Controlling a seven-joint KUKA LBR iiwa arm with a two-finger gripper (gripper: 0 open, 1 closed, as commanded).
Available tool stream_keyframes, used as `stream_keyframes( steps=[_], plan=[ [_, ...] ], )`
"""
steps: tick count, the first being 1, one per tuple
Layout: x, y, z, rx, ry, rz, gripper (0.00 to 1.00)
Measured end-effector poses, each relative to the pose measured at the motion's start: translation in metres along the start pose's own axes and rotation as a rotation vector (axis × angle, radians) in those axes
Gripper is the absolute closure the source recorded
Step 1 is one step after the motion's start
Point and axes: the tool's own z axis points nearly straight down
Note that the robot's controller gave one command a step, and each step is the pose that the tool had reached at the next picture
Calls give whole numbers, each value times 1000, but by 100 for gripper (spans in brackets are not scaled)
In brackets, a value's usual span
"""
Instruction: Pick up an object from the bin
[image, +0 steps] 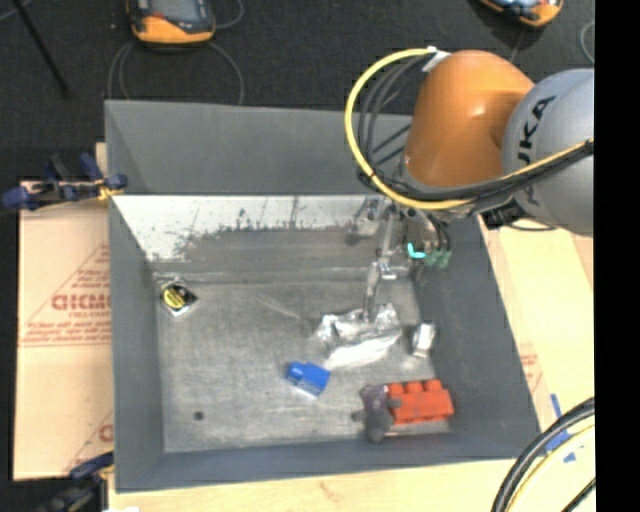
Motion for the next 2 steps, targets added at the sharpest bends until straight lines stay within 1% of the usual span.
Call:
stream_keyframes(
  steps=[1, 2],
  plan=[
    [39, -46, 128, 2, 3, -115, 0],
    [36, -52, 151, 0, -12, -90, 0]
  ],
)
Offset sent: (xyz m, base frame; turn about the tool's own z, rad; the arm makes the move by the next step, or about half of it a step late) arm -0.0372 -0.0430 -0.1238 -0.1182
